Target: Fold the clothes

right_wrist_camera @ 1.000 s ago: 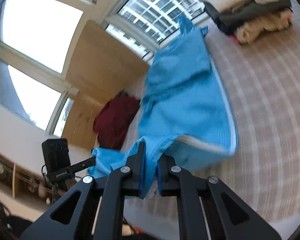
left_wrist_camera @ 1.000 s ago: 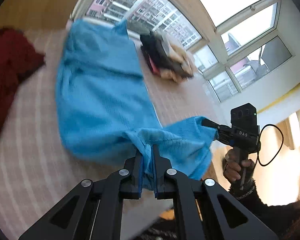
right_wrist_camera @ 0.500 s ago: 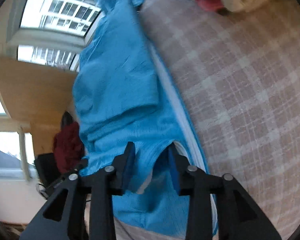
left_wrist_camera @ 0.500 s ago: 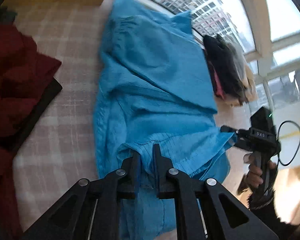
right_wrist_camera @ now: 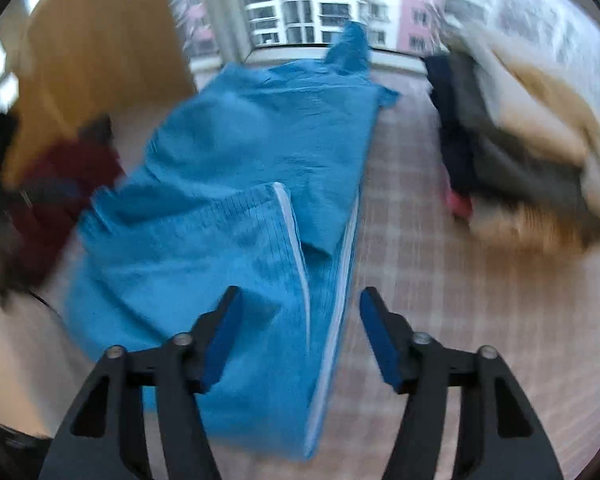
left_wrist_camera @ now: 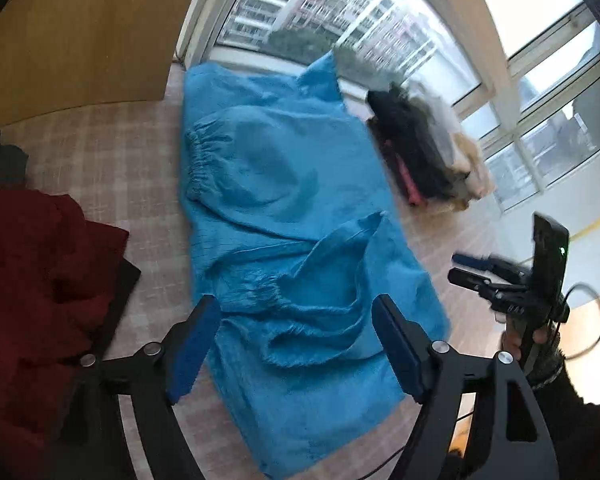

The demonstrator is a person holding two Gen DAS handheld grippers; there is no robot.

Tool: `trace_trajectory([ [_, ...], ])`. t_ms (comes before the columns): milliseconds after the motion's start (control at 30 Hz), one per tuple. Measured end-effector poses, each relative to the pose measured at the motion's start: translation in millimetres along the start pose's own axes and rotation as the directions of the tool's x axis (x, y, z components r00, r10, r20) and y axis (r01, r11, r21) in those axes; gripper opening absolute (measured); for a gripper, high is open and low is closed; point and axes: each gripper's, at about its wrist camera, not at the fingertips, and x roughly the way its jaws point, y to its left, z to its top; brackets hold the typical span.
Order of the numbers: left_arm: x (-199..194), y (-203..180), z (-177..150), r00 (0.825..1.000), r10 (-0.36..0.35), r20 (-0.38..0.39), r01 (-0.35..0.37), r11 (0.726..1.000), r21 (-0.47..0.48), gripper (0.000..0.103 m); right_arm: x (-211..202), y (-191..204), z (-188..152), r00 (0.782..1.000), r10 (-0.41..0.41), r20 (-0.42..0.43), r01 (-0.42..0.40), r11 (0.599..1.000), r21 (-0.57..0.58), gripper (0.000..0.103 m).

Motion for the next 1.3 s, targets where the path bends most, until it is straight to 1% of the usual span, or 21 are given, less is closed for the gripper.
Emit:
trace_trajectory([
  [100,-7.7,5.9,-8.0,1.0,0.013,-0.002,-0.013,1.0,0.022,0.076,28.6,-7.7,6.0,0.999,0.026,-0.04,-0.027,0.999,-0.018,0.06],
  [267,-11.9,18.7,-34.1,0.999,0.035,-0.029,-0.034,0.998,0.062,0.076,51.9,-24.3,13.1,0.978,0.197,-0.065,-0.195,0.98,0.039,0.06],
  [367,4.8,16.6,-37.5,0.996,0.064,-0.057,-0.059,0.994,0.087,0.076,58.0,-23.2,11.0,0.967,0.241,-0.082,-0.237,0.97,0.058,0.058],
  [400,11.1,15.6,-36.9,0.995,0.075,-0.066,-0.069,0.993,0.092,0.076,59.5,-23.1,9.5,0.959,0.267,-0.094,-0.261,0.963,0.072,0.051],
  [433,18.4,13.6,-34.8,0.994,0.087,-0.07,-0.079,0.992,0.101,0.076,61.0,-23.0,8.0,0.95,0.293,-0.104,-0.285,0.955,0.087,0.018],
  [467,23.4,11.6,-30.7,0.992,0.11,-0.063,-0.103,0.989,0.106,0.075,61.8,-25.0,6.6,0.941,0.321,-0.112,-0.308,0.944,0.114,0.004],
  [533,31.4,7.8,-21.4,0.985,0.167,-0.043,-0.161,0.981,0.112,0.075,54.3,-41.6,2.7,0.932,0.353,-0.082,-0.327,0.917,0.229,0.004],
  [600,39.3,4.0,-12.1,0.975,0.222,-0.022,-0.218,0.969,0.117,0.073,46.1,-62.0,-7.4,0.93,0.365,-0.04,-0.329,0.876,0.353,0.013],
  [633,39.1,2.1,-9.1,0.972,0.235,-0.009,-0.232,0.966,0.116,0.073,41.7,-68.1,-10.9,0.935,0.353,-0.031,-0.316,0.869,0.381,0.026],
  [667,37.3,0.2,-6.7,0.971,0.241,0.005,-0.24,0.964,0.114,0.073,35.3,-65.0,-10.8,0.953,0.3,-0.039,-0.269,0.901,0.34,0.036],
  [733,31.9,-8.4,-6.1,0.967,0.254,0.035,-0.256,0.958,0.128,0.073,16.1,-53.8,-8.5,0.987,0.16,-0.01,-0.153,0.961,0.232,0.041],
  [800,29.7,-22.7,-7.9,0.968,0.243,0.057,-0.249,0.953,0.173,0.073,-2.9,-40.4,-3.4,0.994,0.096,0.057,-0.104,0.983,0.15,0.041],
  [867,35.4,-38.9,-10.4,0.98,0.194,0.048,-0.2,0.949,0.244,0.073,-7.6,-26.2,4.4,0.984,0.158,0.087,-0.166,0.982,0.094,0.041],
  [933,45.1,-50.9,-12.0,0.989,0.145,0.025,-0.146,0.944,0.296,0.069,3.8,-10.4,12.3,0.972,0.228,0.048,-0.23,0.972,0.048,0.04],
  [967,53.4,-53.0,-12.0,0.993,0.121,0.002,-0.116,0.945,0.305,0.062,13.0,-3.1,15.6,0.968,0.25,0.018,-0.25,0.968,0.029,0.037],
  [1000,60.4,-52.4,-10.6,0.993,0.122,-0.001,-0.116,0.944,0.31,0.061,23.4,1.9,17.7,0.967,0.253,-0.01,-0.253,0.967,0.013,0.032],
  [1033,65.9,-46.3,-6.2,0.985,0.173,0.008,-0.168,0.939,0.299,0.059,34.6,5.4,20.0,0.97,0.238,-0.041,-0.239,0.971,-0.003,0.018],
  [1067,71.0,-38.4,-0.9,0.971,0.241,0.016,-0.235,0.93,0.282,0.051,47.1,6.2,23.0,0.979,0.189,-0.08,-0.191,0.981,-0.018,0.007],
  [1100,76.2,-30.6,4.5,0.952,0.307,0.023,-0.302,0.916,0.265,0.05,57.7,4.4,25.5,0.982,0.151,-0.112,-0.154,0.988,-0.02,0.003],
  [1200,65.2,-11.1,12.5,0.963,0.267,0.019,-0.266,0.946,0.183,0.05,63.4,-13.3,30.5,0.982,0.14,-0.13,-0.135,0.99,0.047,0.003],
  [1300,42.4,-23.7,8.4,0.948,0.308,0.082,-0.319,0.917,0.24,0.048,36.8,-12.0,35.9,0.992,0.118,-0.049,-0.118,0.993,0.011,0.004],
])
